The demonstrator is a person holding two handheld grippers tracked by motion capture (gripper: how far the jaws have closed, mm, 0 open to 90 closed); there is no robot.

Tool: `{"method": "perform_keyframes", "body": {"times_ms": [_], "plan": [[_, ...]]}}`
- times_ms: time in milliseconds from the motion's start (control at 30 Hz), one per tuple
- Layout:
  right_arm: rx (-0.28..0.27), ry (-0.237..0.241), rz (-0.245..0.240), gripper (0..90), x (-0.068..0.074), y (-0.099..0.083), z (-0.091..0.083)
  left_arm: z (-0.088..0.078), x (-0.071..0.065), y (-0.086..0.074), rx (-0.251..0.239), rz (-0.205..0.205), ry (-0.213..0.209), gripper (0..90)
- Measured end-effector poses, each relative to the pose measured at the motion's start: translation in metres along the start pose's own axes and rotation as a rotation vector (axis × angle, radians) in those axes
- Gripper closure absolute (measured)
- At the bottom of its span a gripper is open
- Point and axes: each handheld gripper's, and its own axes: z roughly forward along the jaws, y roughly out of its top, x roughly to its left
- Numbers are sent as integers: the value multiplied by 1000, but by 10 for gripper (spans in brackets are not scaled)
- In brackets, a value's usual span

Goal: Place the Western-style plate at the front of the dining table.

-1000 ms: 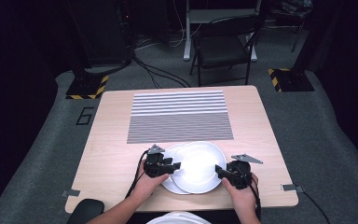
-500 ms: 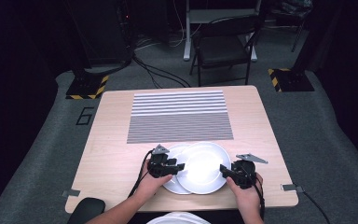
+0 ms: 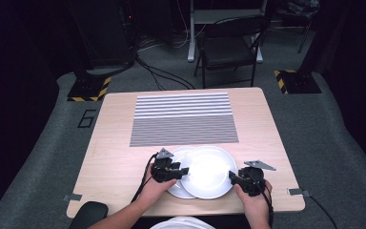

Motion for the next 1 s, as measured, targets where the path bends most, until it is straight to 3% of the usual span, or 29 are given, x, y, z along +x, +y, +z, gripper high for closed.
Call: {"method": "perform_keyframes", "body": {"times_ms": [367,667,733,1000], "plan": [[18,-13,-10,516,5,-7,6,-5,-10,-4,3,-11,-19,477],[13,-31,24,410,20,-17,6,-5,-20,-9,-11,-25,26,450],[1,-57,11,383,26,-19,6,-4,-22,-10,-15,-27,37,445],[-41,-116,46,359,36,-26,5,-3,-30,-15,-45,-82,72,444]]}}
